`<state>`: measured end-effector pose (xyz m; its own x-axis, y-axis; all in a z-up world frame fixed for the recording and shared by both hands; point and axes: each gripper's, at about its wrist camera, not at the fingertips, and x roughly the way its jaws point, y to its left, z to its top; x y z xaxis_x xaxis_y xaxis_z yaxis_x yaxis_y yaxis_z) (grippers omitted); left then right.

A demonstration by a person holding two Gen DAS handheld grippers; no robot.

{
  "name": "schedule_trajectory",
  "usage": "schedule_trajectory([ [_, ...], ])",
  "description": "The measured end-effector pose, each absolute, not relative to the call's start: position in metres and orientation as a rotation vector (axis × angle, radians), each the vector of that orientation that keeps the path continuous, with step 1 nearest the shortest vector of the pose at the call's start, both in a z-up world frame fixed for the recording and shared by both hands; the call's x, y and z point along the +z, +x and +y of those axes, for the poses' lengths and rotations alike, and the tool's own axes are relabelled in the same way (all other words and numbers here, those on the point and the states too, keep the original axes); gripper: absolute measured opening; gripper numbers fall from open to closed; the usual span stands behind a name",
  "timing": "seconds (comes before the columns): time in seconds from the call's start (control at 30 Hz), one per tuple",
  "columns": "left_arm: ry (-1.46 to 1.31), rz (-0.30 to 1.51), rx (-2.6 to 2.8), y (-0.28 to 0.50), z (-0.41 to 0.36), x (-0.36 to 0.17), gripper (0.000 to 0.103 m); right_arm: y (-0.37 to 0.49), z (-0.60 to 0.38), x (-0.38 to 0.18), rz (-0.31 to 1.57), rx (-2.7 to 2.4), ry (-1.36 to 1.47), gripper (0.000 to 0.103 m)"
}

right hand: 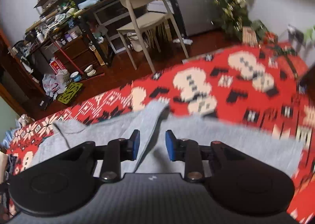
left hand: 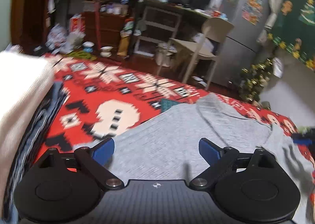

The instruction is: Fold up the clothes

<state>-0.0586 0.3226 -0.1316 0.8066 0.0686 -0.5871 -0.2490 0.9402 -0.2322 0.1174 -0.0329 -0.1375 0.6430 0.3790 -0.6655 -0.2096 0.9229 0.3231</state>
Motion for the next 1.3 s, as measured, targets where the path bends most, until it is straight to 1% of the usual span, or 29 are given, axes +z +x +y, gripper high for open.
schedule_trajectory([
  [0.07, -0.246, 0.598, 0.13, -0.046, 0.32, -0.123, 0.093, 0.131, -0.035, -0.13, 0.779, 0.365, 0.17, 0.031],
  [0.13, -0.172, 0.588, 0.082, -0.025, 0.317, -0.114, 0.09, 0.148, -0.037, -0.124, 0.759, 0.406, 0.091, 0.031],
  [0.27, -0.049, 0.603, -0.023, 0.028, 0.31, -0.106, 0.079, 0.18, -0.039, -0.126, 0.773, 0.498, -0.029, 0.031],
  [0.47, 0.108, 0.687, -0.164, 0.097, 0.296, -0.122, 0.079, 0.203, -0.035, -0.142, 0.806, 0.657, -0.085, 0.031],
  [0.57, 0.139, 0.73, -0.214, 0.115, 0.296, -0.132, 0.079, 0.209, -0.028, -0.152, 0.826, 0.676, -0.109, 0.034],
  [0.6, 0.149, 0.736, -0.224, 0.119, 0.296, -0.135, 0.077, 0.211, -0.027, -0.155, 0.83, 0.682, -0.115, 0.034],
  [0.67, 0.153, 0.742, -0.257, 0.126, 0.294, -0.139, 0.076, 0.208, -0.026, -0.155, 0.826, 0.69, -0.114, 0.035],
  [0.73, 0.143, 0.75, -0.304, 0.131, 0.292, -0.143, 0.072, 0.206, -0.025, -0.156, 0.821, 0.699, -0.112, 0.034],
  [0.77, 0.144, 0.756, -0.327, 0.133, 0.289, -0.145, 0.068, 0.204, -0.025, -0.156, 0.819, 0.704, -0.112, 0.034],
  [0.8, 0.15, 0.765, -0.347, 0.134, 0.285, -0.147, 0.054, 0.203, -0.025, -0.156, 0.816, 0.708, -0.111, 0.025],
  [0.83, 0.156, 0.777, -0.368, 0.135, 0.282, -0.149, 0.044, 0.202, -0.024, -0.157, 0.814, 0.712, -0.11, 0.015],
  [0.87, 0.155, 0.782, -0.386, 0.134, 0.279, -0.149, 0.02, 0.2, -0.024, -0.157, 0.812, 0.717, -0.11, 0.013],
  [0.9, 0.149, 0.776, -0.391, 0.13, 0.277, -0.147, 0.011, 0.199, -0.024, -0.157, 0.809, 0.721, -0.109, 0.01],
  [1.0, 0.168, 0.735, -0.36, 0.114, 0.272, -0.137, 0.01, 0.194, -0.023, -0.157, 0.8, 0.733, -0.107, 0.009],
  [1.17, 0.193, 0.682, -0.315, 0.074, 0.269, -0.109, 0.01, 0.157, -0.031, -0.128, 0.709, 0.707, -0.116, 0.009],
  [1.3, 0.24, 0.707, -0.308, 0.038, 0.256, -0.083, 0.01, 0.119, -0.032, -0.101, 0.644, 0.699, -0.174, 0.009],
])
